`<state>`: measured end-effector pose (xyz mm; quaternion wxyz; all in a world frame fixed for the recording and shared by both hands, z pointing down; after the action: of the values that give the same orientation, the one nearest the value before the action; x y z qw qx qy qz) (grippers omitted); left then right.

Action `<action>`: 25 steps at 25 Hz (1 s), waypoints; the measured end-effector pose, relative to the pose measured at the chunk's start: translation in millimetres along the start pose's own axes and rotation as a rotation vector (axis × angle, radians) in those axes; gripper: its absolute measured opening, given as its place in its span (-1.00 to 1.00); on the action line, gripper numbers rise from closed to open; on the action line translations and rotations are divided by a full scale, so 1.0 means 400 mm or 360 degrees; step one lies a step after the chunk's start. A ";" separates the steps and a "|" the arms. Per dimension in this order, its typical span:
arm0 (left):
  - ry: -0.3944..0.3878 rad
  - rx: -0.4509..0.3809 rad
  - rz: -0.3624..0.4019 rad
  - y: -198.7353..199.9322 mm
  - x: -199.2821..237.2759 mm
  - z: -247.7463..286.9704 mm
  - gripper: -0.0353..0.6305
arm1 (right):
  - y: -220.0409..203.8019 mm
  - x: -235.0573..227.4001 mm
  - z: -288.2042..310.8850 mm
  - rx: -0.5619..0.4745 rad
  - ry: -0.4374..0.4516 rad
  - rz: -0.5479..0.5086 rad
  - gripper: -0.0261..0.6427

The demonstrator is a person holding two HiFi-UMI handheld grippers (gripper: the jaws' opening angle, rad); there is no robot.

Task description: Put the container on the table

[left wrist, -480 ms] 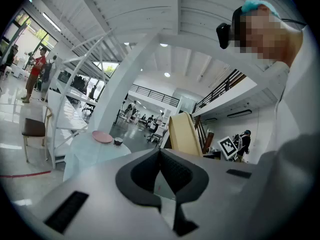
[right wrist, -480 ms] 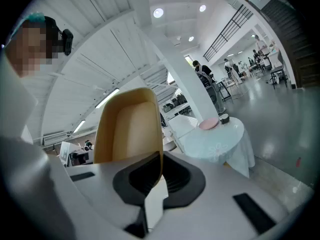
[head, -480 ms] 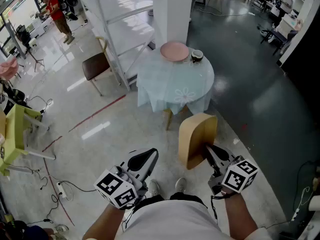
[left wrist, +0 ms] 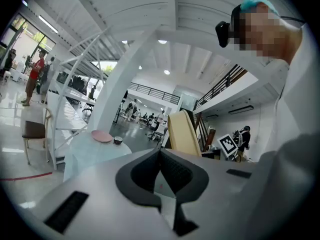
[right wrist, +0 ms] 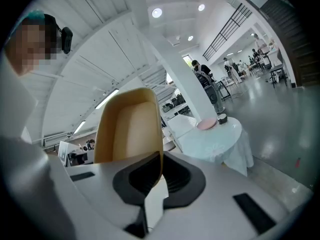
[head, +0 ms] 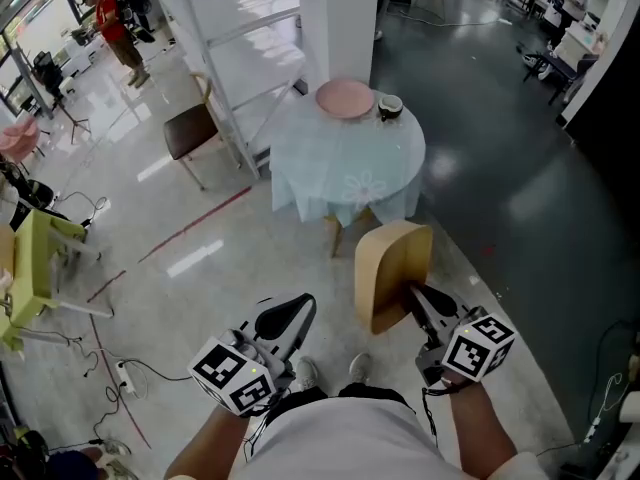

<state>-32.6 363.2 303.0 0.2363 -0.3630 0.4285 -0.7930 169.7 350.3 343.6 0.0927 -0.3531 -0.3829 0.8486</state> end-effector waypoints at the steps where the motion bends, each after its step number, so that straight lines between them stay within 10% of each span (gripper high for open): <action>1: 0.0007 0.0003 0.0006 0.000 -0.006 0.008 -0.83 | 0.000 -0.009 -0.004 0.0005 0.0002 0.0007 -0.84; 25: 0.0153 -0.0023 0.0015 0.016 -0.121 0.171 -0.83 | 0.015 -0.217 -0.129 0.0038 0.0067 0.0035 -0.84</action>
<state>51.3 358.6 304.7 0.2168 -0.3241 0.4467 -0.8053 268.5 339.3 361.7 0.0958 -0.3739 -0.3667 0.8465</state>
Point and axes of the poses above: the fingertips, and each gripper's own axes: z forward along the fingers, x to its left, y out of its top, the point moved 3 cm from there along -z, backward along the fingers, and after that the axes turned 14 degrees about x, right-handed, at the moved point
